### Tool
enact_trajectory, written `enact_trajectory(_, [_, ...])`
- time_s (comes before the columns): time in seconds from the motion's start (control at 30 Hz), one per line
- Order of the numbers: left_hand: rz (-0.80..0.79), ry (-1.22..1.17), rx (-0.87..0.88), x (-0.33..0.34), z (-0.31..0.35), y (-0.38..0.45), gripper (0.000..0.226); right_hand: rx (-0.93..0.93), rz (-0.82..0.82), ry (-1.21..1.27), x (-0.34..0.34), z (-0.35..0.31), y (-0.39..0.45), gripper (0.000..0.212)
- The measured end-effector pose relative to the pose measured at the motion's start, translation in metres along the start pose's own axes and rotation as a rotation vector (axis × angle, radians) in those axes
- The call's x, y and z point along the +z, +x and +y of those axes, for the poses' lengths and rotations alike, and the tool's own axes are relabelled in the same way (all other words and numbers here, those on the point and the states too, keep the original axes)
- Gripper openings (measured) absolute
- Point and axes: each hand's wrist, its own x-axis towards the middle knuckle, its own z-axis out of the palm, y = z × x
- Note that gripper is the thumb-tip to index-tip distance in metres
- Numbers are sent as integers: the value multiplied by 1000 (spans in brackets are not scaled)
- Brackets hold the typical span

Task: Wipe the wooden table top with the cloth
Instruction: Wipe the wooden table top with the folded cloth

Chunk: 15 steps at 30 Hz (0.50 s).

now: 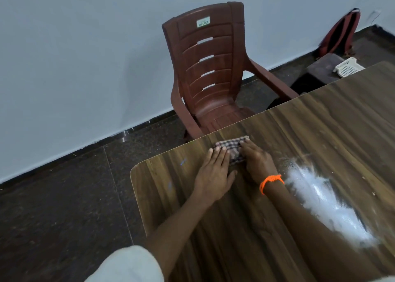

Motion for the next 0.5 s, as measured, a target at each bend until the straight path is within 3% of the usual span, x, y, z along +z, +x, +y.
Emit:
enact_trajectory(0.17, [1, 68, -106, -16, -38, 19, 69, 86, -79, 25, 18, -30, 56, 36])
enact_trajectory(0.33, [24, 42, -182, -15, -71, -25, 73, 12, -146, 16, 42, -73, 58, 26])
enact_trajectory(0.5, [42, 36, -284, -9, -71, -76, 78, -94, -168, 65, 51, -106, 34, 31])
